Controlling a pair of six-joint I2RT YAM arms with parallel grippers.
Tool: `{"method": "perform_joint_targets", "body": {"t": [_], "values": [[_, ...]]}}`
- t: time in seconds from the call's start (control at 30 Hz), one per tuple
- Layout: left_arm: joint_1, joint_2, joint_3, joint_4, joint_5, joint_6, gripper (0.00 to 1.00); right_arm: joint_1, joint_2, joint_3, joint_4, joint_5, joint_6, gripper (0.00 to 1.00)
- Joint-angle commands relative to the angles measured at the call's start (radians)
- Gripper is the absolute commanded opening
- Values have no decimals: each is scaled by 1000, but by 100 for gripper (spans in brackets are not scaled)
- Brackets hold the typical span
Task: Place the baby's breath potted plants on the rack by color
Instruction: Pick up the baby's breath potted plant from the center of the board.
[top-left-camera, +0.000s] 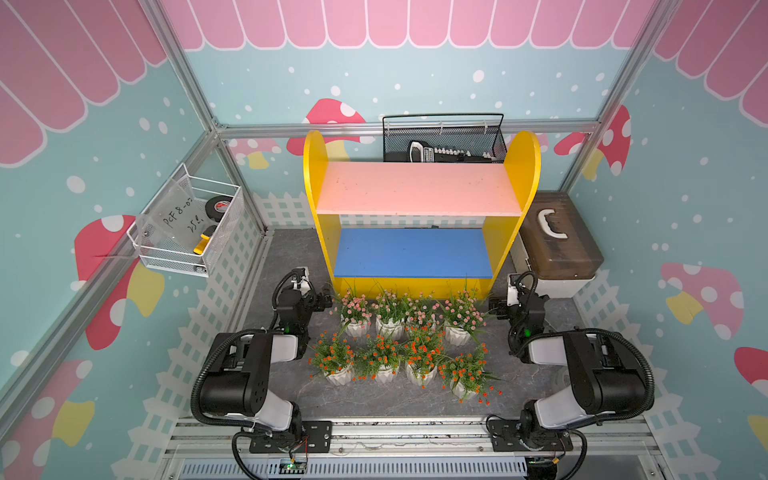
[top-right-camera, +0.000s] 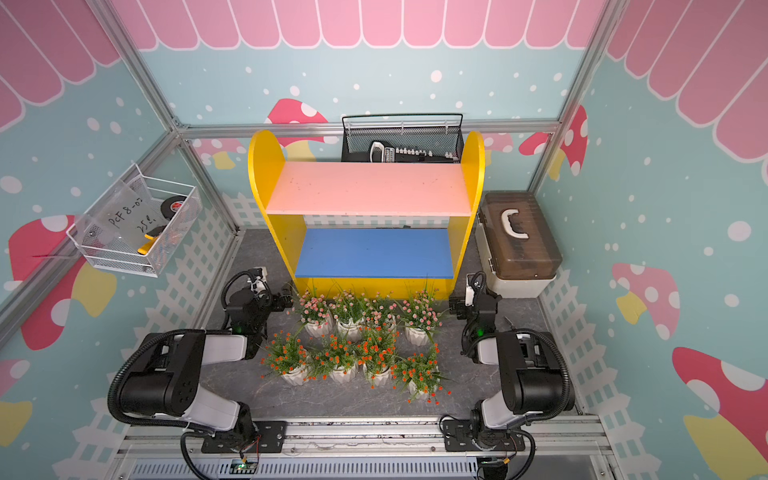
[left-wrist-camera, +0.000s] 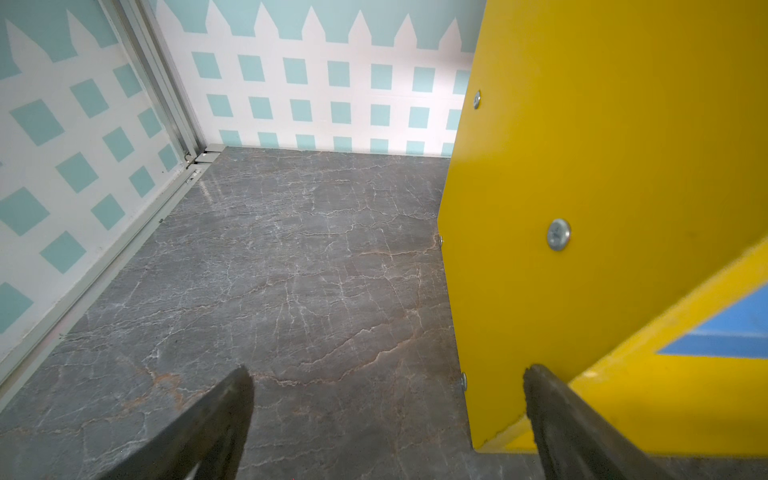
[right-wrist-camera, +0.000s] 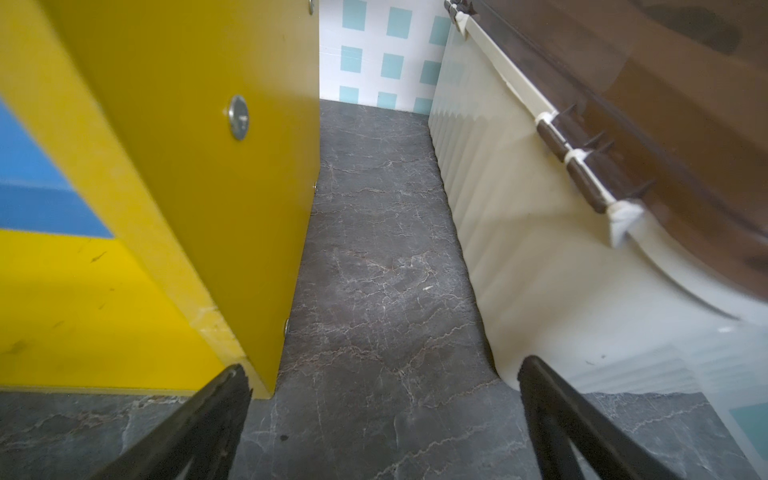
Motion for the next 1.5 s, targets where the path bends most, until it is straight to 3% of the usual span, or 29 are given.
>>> {"method": "perform_joint_targets", "body": {"t": [0.0, 0.33, 0.57, 0.8, 0.97, 1.07, 1.17, 1.33, 1.47], "values": [[-1, -5, -12, 27, 9, 15, 99, -5, 2, 17, 13, 9, 3, 100], [-1, -137, -28, -67, -58, -8, 99, -5, -60, 23, -43, 81, 34, 99], [-1, -275, 79, -424, -195, -106, 99, -5, -256, 160, -448, 104, 18, 99], [-1, -214, 188, -606, -189, -100, 99, -5, -494, 267, -817, 56, 33, 99], [-2, -173, 273, -763, -119, -95, 99, -5, -597, 252, -854, 103, 121, 99], [-1, -159, 312, -863, -223, -176, 99, -5, -614, 277, -941, 108, 182, 99], [-3, -174, 303, -853, -143, -180, 99, -4, -617, 285, -988, 119, 196, 99], [-38, -141, 303, -808, -251, -186, 99, -4, -589, 282, -951, 82, 214, 99], [-38, -67, 363, -851, -164, -131, 99, -4, -557, 315, -985, 89, 201, 99]]}}
